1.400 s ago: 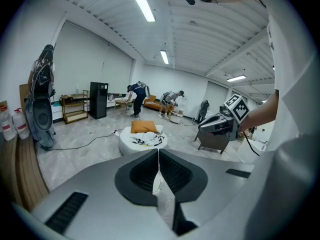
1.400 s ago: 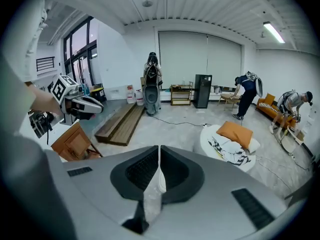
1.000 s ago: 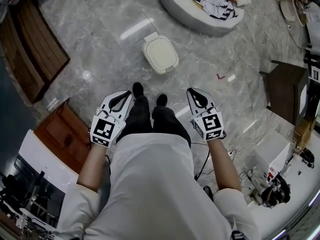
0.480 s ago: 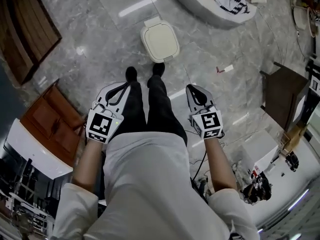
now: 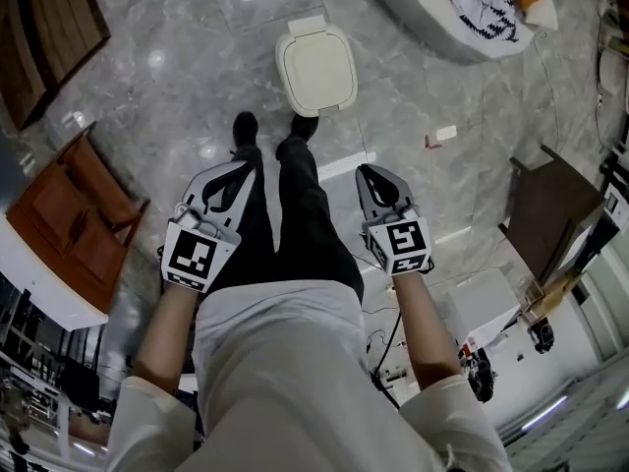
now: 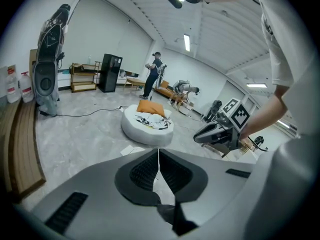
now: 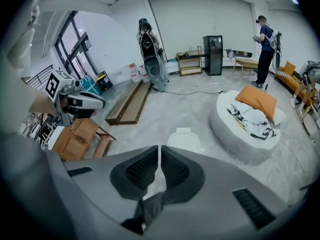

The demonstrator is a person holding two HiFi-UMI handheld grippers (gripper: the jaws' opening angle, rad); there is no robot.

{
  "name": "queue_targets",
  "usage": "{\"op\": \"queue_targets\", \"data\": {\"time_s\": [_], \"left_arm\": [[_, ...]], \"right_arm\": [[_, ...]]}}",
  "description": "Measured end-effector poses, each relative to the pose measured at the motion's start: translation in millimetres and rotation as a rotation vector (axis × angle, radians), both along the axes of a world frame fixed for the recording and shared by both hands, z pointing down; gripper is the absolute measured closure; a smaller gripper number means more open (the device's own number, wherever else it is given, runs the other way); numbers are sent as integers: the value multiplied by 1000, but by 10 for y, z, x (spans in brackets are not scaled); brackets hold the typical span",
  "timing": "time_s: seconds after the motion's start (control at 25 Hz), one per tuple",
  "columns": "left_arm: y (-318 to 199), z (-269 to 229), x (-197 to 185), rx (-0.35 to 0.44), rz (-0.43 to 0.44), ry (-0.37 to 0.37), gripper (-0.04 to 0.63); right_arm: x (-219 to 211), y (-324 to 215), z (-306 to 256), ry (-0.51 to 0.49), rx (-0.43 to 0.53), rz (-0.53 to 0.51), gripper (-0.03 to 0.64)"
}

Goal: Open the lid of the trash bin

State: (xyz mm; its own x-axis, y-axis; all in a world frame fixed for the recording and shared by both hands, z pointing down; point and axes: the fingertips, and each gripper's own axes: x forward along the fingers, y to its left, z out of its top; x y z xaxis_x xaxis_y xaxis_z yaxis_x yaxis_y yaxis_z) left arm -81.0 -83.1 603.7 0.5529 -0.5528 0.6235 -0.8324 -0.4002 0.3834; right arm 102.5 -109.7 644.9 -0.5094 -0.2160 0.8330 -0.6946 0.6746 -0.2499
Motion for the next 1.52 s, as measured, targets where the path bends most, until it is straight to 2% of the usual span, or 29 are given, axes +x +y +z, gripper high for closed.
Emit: {"op": "queue_targets", "data": {"time_s": [0.4, 0.72, 1.0, 1.16, 1.52], "left_arm": [[82, 598, 138, -49, -30, -38, 574], [219, 1002, 363, -86, -41, -33, 574], [321, 1305, 403, -114, -79, -27, 574], [372, 1447, 425, -128, -94, -22, 574], [410, 1700, 468, -135, -94, -22, 574]], "right_arm": [[52, -22, 882, 20, -66, -38, 581], [190, -29, 1600, 28, -122, 1, 581], [212, 1, 2118, 45, -163, 13, 578], [210, 46, 2373, 53, -187, 15, 537], [240, 100, 2922, 102, -203, 40, 525]]}}
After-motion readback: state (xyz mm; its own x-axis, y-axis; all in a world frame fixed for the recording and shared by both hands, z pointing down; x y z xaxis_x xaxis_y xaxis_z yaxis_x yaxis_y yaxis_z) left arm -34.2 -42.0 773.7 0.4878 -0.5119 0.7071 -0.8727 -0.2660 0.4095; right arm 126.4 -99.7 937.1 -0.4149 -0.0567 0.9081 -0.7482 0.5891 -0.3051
